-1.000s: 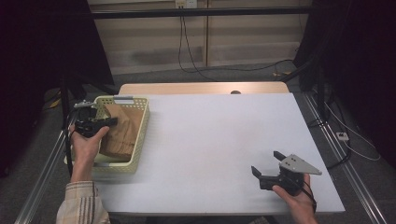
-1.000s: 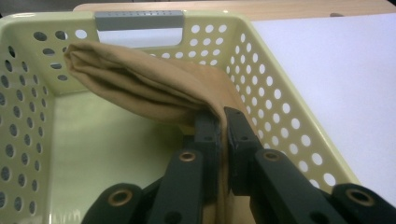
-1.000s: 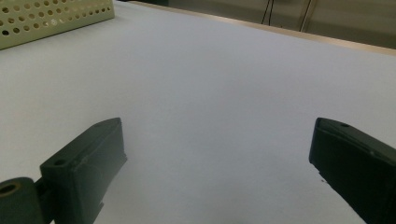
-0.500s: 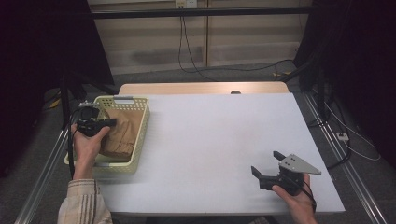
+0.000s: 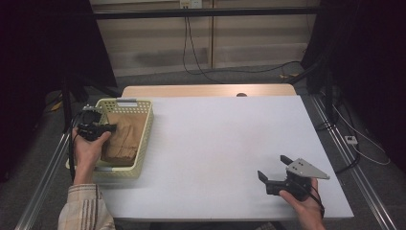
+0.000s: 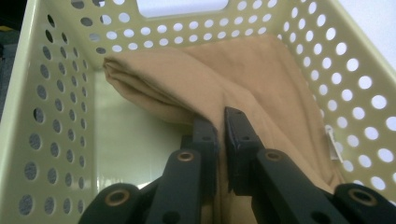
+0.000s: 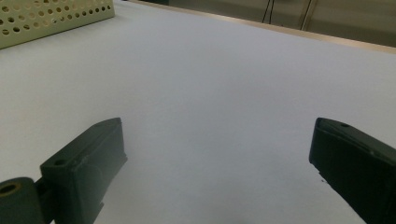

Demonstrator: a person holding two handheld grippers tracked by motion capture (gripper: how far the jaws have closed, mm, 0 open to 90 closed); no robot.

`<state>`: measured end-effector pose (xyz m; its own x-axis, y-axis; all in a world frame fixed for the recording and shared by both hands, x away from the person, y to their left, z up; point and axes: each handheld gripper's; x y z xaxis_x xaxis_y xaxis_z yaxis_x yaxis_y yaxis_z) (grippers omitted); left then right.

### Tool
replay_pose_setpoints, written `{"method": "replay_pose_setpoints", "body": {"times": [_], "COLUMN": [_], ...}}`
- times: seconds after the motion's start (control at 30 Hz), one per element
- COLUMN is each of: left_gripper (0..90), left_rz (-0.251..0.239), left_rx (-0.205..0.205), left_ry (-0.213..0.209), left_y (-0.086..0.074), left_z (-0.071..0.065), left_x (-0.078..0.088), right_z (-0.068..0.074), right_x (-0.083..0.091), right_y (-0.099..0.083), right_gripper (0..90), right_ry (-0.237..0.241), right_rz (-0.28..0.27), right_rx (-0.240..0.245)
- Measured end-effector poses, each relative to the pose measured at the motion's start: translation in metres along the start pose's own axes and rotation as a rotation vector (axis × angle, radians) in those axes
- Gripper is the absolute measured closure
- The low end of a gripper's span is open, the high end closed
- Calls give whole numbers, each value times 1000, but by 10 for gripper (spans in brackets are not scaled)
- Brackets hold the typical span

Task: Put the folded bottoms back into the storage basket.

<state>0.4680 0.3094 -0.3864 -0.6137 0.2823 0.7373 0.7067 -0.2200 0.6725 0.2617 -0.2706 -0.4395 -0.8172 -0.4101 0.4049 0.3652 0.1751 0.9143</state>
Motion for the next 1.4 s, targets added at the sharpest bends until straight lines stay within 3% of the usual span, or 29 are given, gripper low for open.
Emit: {"method": "replay_pose_setpoints", "body": {"times": [0.3,0.5,0.57,0.77,0.87,0.97,1.4], "left_gripper": [839,839,839,838,837,840,807], "left_rz": [26,37,60,56,56,77,79], "left_rx": [-3,19,13,12,37,37,90], "left_ry": [37,48,51,65,75,88,85], "left_y": [-2,-3,-4,-4,-6,-8,-11], "left_z": [2,5,7,8,9,12,17], "left_x": [-3,-5,-6,-8,-10,-13,-15], "right_z": [0,0,0,0,0,0,0], "right_x": [0,0,0,0,0,0,1], "right_y": [0,0,0,0,0,0,0], "right_gripper": [35,35,38,39,39,39,42], "right_ry": [1,0,-1,-1,0,1,0], "right_rz": [2,1,0,0,1,1,-1], "right_rx": [2,0,3,3,4,5,7]}}
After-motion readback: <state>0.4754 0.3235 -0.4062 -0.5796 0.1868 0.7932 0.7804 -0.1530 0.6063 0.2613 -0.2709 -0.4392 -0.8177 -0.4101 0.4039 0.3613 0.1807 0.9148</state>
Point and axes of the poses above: each handheld gripper's, and its own axes: x roughly backward along the jaws, y roughly out of its top, z roughly to its left
